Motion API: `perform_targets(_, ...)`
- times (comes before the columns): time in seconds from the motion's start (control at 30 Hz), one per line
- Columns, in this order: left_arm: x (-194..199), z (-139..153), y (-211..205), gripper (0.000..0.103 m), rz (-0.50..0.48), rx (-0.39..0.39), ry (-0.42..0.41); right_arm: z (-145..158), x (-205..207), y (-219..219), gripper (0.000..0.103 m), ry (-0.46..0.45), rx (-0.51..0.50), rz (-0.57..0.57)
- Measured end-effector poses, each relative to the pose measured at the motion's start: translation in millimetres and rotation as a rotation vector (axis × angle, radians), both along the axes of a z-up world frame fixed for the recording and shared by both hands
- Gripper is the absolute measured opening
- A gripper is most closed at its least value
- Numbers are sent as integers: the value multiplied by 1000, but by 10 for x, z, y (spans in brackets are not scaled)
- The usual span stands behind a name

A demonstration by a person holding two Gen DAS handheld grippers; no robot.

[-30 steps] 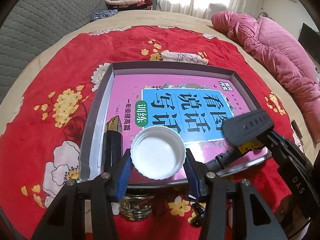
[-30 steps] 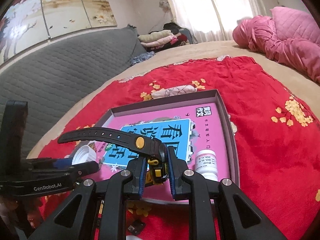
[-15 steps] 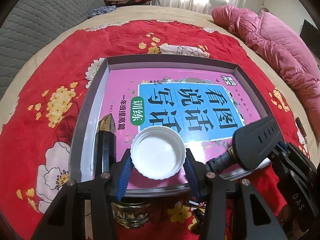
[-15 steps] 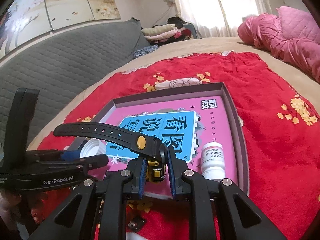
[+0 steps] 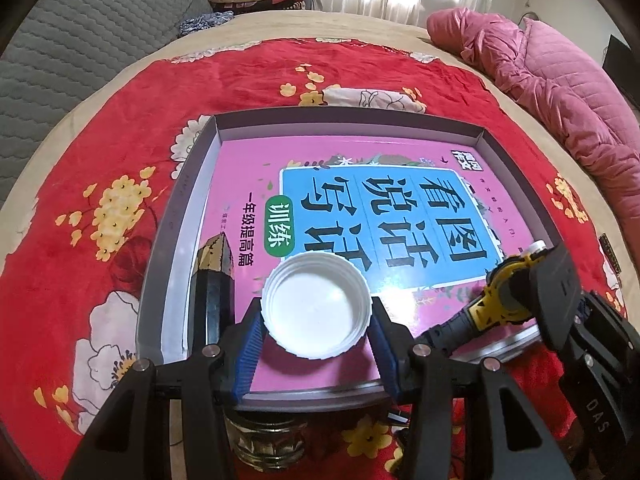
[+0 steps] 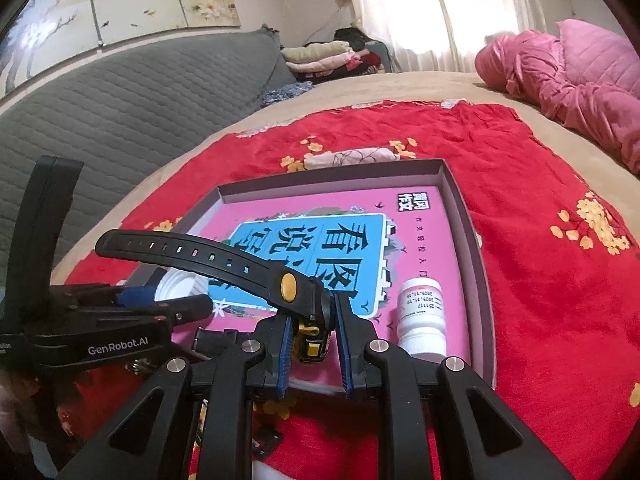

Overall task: Organize rigid objects
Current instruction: 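Carry the white cap and the watch over the workbook inside the box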

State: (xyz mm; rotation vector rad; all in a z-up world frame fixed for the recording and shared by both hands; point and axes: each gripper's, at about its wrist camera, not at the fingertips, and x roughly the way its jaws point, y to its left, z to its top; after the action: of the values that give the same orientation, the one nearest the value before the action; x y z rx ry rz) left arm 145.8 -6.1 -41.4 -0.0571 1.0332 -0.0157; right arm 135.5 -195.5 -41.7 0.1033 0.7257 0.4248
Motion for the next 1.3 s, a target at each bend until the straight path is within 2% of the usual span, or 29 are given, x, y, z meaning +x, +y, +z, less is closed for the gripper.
perform_targets(0.9,-3,-35,-70,50,-27,6,5,0,21,-56,24,12,-3,-32)
perform_targets(1.3,58,-44,-124,50,-25,22,8,54,-36,4,38,-34,-32,-18)
